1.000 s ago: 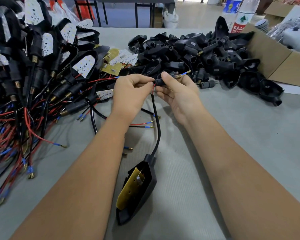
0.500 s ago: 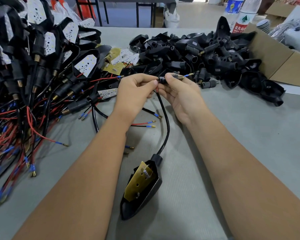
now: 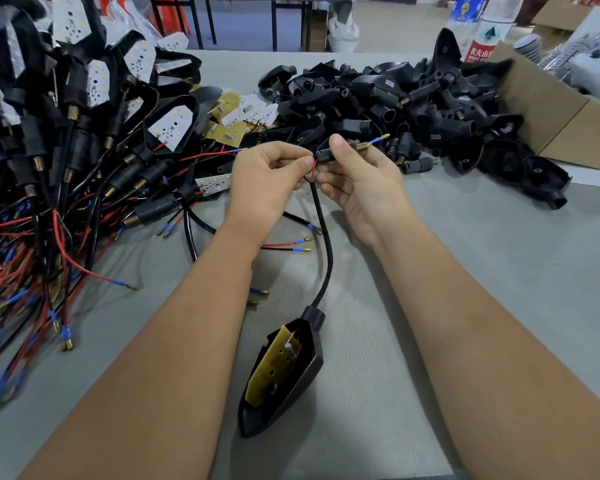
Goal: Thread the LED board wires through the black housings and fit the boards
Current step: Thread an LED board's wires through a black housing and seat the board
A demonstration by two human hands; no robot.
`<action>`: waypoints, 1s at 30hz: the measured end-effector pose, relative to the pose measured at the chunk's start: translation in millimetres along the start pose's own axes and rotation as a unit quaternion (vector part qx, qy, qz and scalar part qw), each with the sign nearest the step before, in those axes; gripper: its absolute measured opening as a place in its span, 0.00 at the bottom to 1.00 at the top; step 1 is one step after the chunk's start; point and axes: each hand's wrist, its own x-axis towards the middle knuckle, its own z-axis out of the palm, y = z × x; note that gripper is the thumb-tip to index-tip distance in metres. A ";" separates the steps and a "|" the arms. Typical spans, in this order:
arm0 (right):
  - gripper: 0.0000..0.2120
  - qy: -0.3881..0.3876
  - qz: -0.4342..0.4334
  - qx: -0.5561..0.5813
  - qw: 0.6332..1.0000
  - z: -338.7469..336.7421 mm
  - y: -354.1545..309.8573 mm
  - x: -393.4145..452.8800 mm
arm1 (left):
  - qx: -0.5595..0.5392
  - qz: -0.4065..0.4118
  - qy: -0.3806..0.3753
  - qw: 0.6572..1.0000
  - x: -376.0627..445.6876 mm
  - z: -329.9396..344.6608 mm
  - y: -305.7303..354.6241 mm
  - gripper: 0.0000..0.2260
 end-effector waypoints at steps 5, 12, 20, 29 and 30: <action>0.09 0.007 -0.010 -0.031 0.999 0.6 0.8 0.5 | 0.011 0.009 -0.022 1.000 -0.8 -1.0 0.4 0.09; 0.10 -0.008 0.012 0.025 1.000 -1.6 2.3 2.3 | -0.042 -0.065 -0.006 0.997 -1.1 0.3 -0.7 0.04; 0.04 -0.042 0.012 0.037 0.998 -1.2 -0.3 1.6 | -0.064 -0.069 0.027 0.995 1.5 -2.6 -1.8 0.06; 0.06 0.004 -0.005 -0.044 0.999 0.8 3.8 4.5 | -0.022 -0.015 -0.002 1.000 -0.9 -4.4 0.4 0.07; 0.07 0.006 -0.003 -0.044 0.999 0.8 3.9 4.8 | -0.010 -0.008 -0.007 1.000 -1.1 -4.0 1.3 0.08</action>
